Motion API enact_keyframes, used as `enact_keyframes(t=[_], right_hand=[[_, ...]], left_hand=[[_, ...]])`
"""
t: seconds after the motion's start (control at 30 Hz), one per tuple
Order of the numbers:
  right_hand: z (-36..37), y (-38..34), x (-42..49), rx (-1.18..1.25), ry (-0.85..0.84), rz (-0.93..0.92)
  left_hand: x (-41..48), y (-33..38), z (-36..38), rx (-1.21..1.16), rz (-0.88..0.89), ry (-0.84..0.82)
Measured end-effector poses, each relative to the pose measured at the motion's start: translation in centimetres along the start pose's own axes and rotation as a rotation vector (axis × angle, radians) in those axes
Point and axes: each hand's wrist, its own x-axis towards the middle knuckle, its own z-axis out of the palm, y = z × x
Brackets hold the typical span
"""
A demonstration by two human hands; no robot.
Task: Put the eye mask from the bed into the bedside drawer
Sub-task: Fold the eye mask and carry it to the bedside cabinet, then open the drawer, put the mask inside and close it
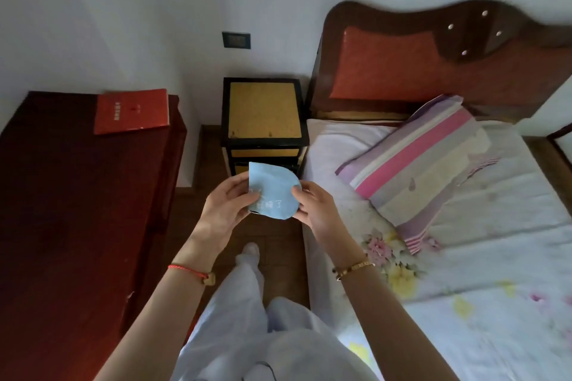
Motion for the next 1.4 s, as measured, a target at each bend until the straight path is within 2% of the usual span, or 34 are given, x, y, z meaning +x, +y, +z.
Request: enact_keyframes(t=[0.27,0.43,0.63,0.93,1.03,1.2,1.4], right_hand=[[0.3,4.4,13.9,-0.002,0.020,-0.052],[-0.2,10.3,21.6,0.005,0.040,-0.117],[-1.8,18.7,29.9,0.125,0.043,-0.170],[-4.2,27.7,36.5,0.219,0.026,-0.279],[-5.1,28.7,37.4,0.241,0.027,-0.290],[-6.2,28.7,38.5,0.263,0.032,-0.286],[-6.5,28.7,39.6,0.245,0.046,-0.271]], left_hand=[[14.1,-4.2,-2.2,0.059,0.053,-0.058],[22.1,-10.6,-4.4,0.104,0.125,-0.119],[30.1,-18.8,-6.2,0.140,0.208,-0.131],[37.3,-27.5,-8.0,0.176,0.266,-0.138],[39.8,-28.4,-8.2,0.104,0.232,-0.102],[45.2,-27.5,-6.1,-0.137,0.023,-0.080],[49.9,-27.1,-4.7,-0.290,-0.040,-0.044]])
